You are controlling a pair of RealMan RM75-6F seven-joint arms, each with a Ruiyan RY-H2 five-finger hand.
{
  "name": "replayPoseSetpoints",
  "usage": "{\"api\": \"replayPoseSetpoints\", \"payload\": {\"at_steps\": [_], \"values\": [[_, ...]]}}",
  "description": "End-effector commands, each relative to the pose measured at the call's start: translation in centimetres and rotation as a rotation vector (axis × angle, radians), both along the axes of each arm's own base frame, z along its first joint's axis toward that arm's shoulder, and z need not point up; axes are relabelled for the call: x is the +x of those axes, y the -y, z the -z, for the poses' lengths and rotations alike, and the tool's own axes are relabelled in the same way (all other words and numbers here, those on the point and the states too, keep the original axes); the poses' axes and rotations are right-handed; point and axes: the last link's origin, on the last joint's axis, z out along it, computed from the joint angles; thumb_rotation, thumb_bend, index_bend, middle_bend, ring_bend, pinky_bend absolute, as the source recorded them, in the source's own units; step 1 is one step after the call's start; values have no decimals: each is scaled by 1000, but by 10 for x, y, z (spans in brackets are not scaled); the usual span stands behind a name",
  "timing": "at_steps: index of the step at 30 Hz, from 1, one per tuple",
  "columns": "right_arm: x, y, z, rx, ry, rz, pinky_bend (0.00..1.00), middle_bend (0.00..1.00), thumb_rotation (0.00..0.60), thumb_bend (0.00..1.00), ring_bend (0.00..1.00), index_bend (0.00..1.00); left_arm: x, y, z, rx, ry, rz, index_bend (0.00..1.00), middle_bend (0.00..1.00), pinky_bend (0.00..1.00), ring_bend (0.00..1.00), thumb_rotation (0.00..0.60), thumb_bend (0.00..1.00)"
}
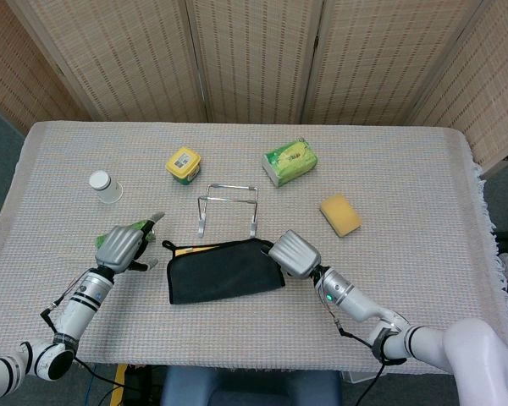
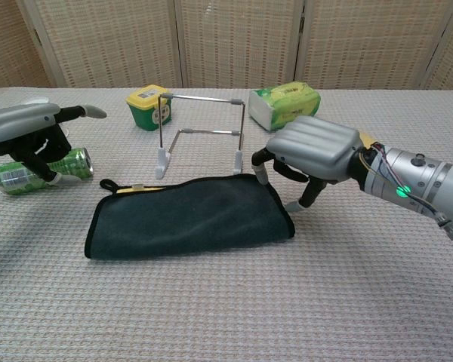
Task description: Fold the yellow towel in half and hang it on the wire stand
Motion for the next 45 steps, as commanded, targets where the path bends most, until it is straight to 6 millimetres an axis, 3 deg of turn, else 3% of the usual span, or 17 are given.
{"api": "replayPoseSetpoints", "payload": {"at_steps": [1,9,16,31,45], "values": [[-2,2,3,7,-12,-15,999,846,600,87,936,456,0,0,0,-1,0,-4,0,879,911,767,600,265],[-8,7,1,3,-10,-36,999,846,600,54,936,456,-2,0,0,-2,-9,-17,0,879,911,767,600,265],[-7,7,11,22,-50,-72,999,844,600,56,935,456,-1,0,2,-6,-7,-26,0,879,911,767,600,265],[-4,9,21,30,-74,-89,999,842,600,194,935,456,-4,0,4,-12,-10,-45,0,879,910,767,600,265],[-2,10,17,16,-37,-98,1000,844,600,336,947,487,-5,0,3,-12,-7,-47,0,879,911,767,600,265]]}}
